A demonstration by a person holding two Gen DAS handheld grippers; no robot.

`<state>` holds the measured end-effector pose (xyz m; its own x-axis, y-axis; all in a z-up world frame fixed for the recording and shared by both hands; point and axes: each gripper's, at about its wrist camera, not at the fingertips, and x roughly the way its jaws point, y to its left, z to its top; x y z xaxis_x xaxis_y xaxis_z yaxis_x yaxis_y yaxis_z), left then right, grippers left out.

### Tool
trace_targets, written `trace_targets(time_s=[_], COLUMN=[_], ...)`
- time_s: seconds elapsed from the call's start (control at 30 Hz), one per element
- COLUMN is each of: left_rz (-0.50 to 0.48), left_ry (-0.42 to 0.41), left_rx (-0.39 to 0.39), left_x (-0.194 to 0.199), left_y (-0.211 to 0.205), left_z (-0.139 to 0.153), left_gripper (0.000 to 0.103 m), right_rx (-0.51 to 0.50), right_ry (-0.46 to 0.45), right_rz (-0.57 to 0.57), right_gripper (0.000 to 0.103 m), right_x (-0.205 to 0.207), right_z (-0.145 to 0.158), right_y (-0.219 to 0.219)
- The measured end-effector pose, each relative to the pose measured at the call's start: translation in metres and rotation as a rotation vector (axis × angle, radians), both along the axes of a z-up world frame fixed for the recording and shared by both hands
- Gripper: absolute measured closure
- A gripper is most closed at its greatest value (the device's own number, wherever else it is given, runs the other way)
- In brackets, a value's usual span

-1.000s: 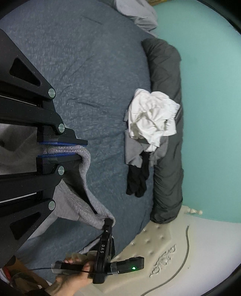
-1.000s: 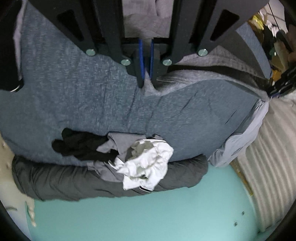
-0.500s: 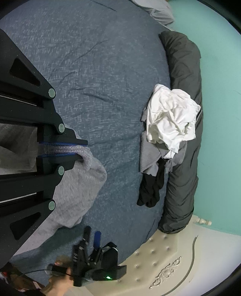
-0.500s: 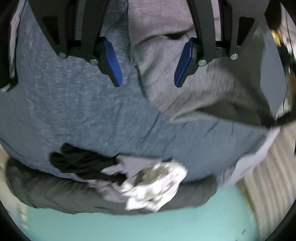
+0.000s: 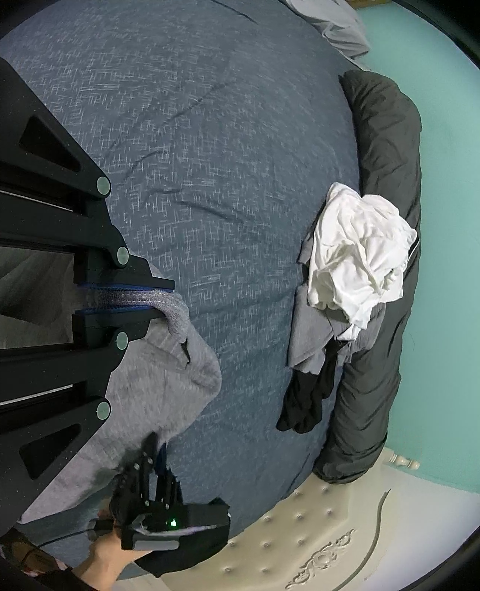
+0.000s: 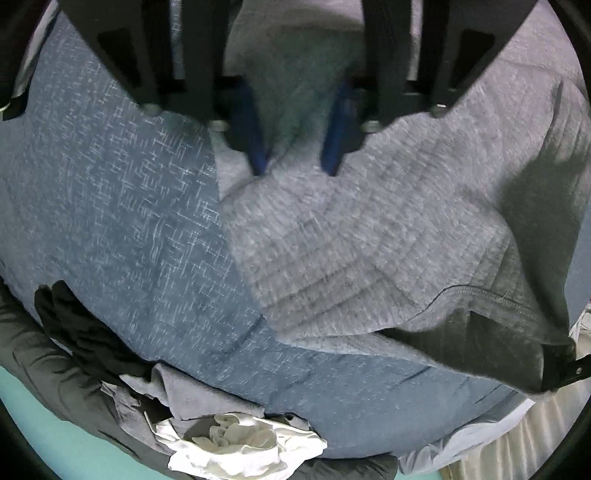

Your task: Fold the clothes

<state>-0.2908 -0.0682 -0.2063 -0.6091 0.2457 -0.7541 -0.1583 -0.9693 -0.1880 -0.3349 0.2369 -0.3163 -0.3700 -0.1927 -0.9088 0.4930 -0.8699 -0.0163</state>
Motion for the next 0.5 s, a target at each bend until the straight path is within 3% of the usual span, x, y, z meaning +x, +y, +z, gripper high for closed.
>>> trace_targets(time_s=[0.17,0.5], left_rz=[0.019,0.041], left_ry=[0.003,0.031], left_rx=[0.006,0.065], left_x=[-0.003,-0.041], left_y=[-0.004,0.006], left_z=[0.002,0.032], left_gripper=[0.097,0.097], right_rx=[-0.034,-0.112], right_ry=[0.094,0.287], right_rz=[-0.023,-0.221], right_gripper=[0.098,0.098], right_x=[0.008,-0.007], right_z=[0.023,0.122], right_y=[0.017,0.093])
